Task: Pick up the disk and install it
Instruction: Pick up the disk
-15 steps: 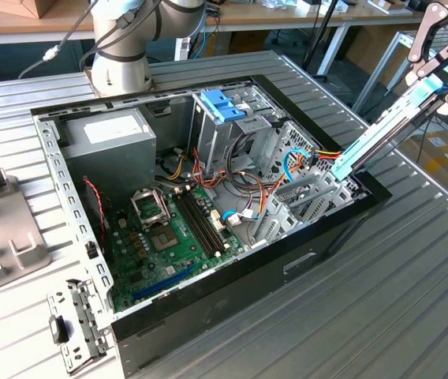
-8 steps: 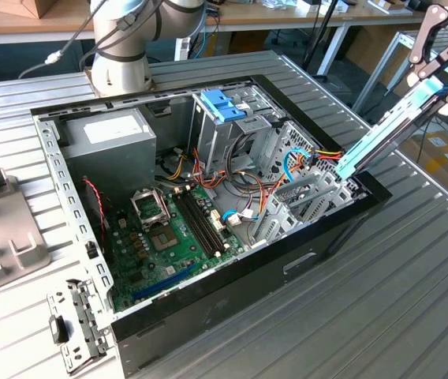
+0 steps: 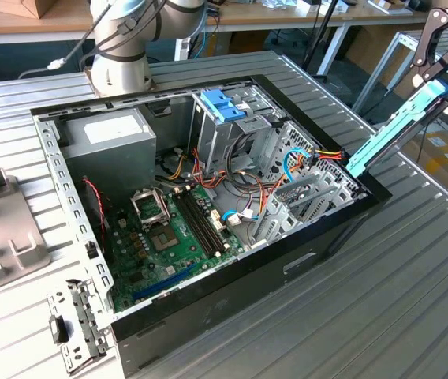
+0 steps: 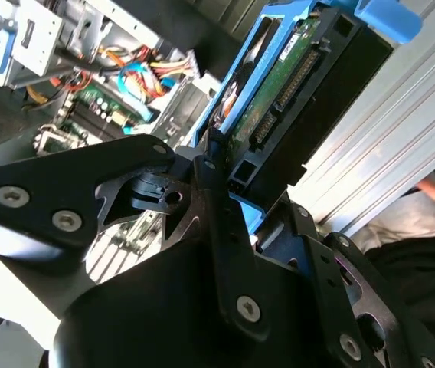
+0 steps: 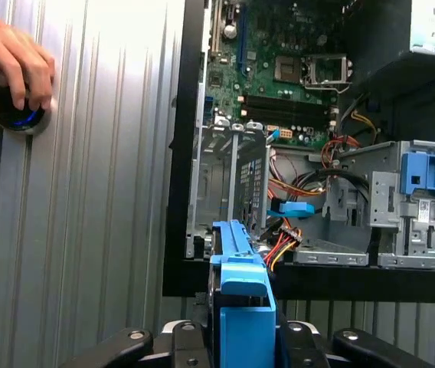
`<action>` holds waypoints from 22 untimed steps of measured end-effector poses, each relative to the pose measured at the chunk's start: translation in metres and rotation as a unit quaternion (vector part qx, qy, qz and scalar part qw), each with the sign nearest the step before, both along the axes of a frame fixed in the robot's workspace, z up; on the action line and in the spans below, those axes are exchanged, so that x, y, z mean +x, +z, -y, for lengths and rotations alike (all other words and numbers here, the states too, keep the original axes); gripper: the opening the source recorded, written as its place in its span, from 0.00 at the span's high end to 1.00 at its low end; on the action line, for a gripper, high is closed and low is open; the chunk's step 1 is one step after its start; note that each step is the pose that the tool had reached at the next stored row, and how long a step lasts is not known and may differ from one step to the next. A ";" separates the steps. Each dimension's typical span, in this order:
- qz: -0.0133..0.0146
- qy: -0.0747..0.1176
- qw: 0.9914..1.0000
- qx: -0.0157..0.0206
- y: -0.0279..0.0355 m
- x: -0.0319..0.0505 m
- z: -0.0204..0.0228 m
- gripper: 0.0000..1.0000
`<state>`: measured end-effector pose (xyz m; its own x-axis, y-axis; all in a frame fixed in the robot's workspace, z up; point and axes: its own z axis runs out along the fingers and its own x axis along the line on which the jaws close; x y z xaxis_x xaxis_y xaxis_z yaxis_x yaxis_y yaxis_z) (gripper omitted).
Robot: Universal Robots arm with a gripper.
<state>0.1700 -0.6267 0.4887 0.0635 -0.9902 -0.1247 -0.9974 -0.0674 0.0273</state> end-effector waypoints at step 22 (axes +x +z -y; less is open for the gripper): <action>0.013 -0.043 0.997 -0.062 -0.0048 -0.0006 -0.0050 0.63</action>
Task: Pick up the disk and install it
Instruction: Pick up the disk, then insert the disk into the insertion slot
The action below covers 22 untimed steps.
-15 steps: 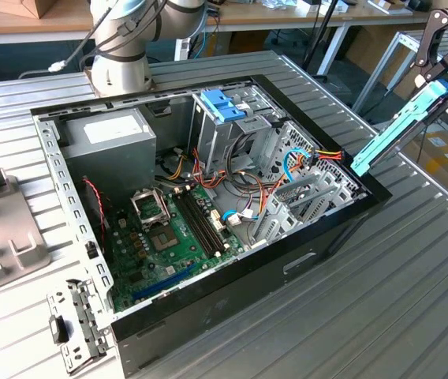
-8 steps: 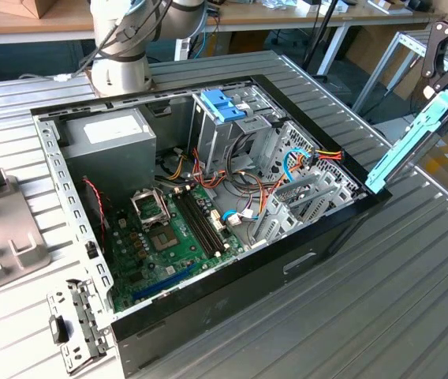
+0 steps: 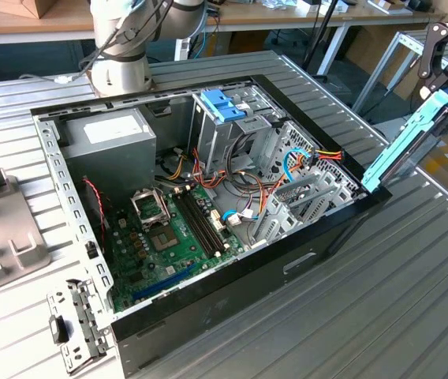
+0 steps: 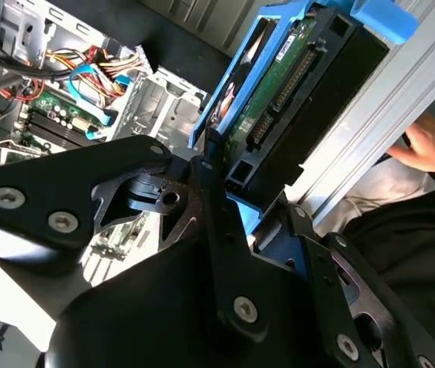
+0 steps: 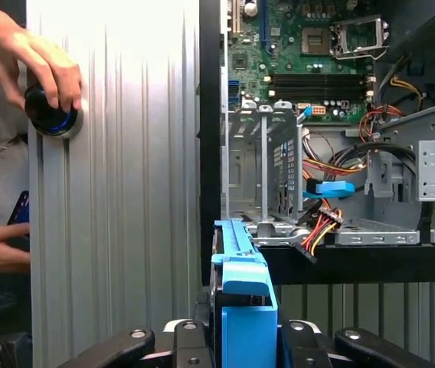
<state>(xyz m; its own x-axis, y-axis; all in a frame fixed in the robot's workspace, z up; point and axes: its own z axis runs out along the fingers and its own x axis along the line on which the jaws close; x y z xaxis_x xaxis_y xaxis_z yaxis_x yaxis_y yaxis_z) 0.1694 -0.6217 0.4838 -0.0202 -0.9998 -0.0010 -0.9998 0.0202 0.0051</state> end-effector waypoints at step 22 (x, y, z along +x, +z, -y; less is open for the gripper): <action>0.000 -0.003 1.000 0.000 -0.0019 -0.0026 -0.0179 0.63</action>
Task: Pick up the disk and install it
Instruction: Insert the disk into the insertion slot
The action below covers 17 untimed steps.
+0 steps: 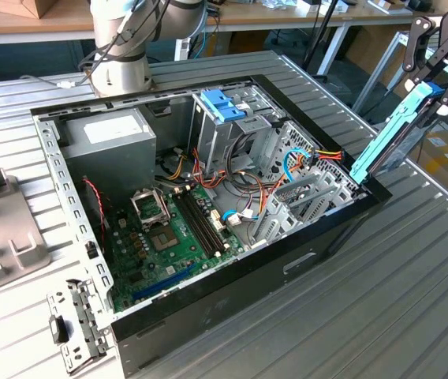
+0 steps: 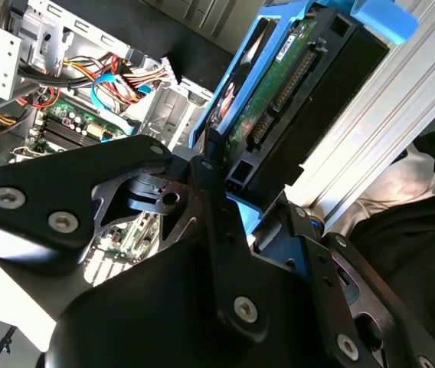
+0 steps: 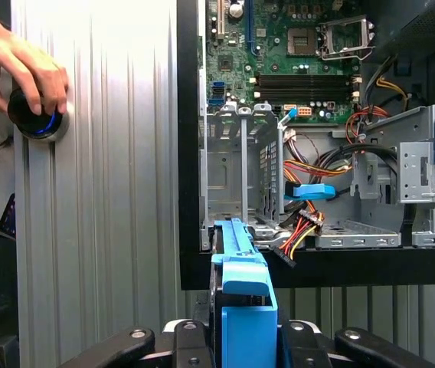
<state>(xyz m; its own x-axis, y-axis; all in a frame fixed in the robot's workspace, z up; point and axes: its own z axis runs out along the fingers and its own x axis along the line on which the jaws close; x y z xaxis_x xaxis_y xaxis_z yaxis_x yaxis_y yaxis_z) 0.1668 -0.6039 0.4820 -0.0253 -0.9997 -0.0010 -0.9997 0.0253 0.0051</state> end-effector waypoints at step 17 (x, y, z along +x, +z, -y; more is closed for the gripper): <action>0.000 0.000 1.000 0.000 0.0000 -0.0231 0.0000 0.63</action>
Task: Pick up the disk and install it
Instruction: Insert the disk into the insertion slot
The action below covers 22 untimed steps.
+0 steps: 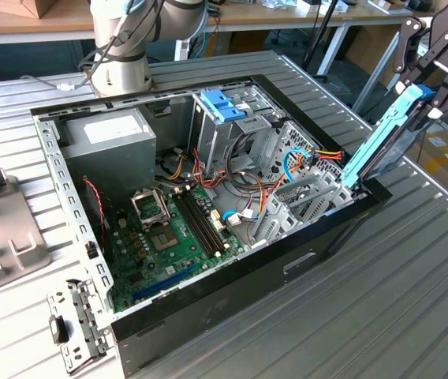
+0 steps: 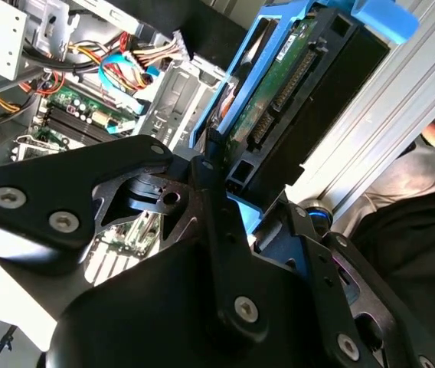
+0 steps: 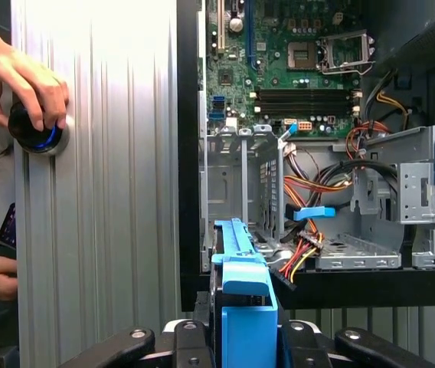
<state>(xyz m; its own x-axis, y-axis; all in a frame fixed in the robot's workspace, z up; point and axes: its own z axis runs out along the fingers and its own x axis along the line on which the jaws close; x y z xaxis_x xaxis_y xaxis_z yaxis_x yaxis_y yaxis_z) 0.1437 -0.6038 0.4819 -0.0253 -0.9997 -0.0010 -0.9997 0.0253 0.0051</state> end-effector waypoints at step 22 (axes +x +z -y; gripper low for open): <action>0.000 0.000 1.000 0.000 -0.0006 -0.0185 0.0000 0.63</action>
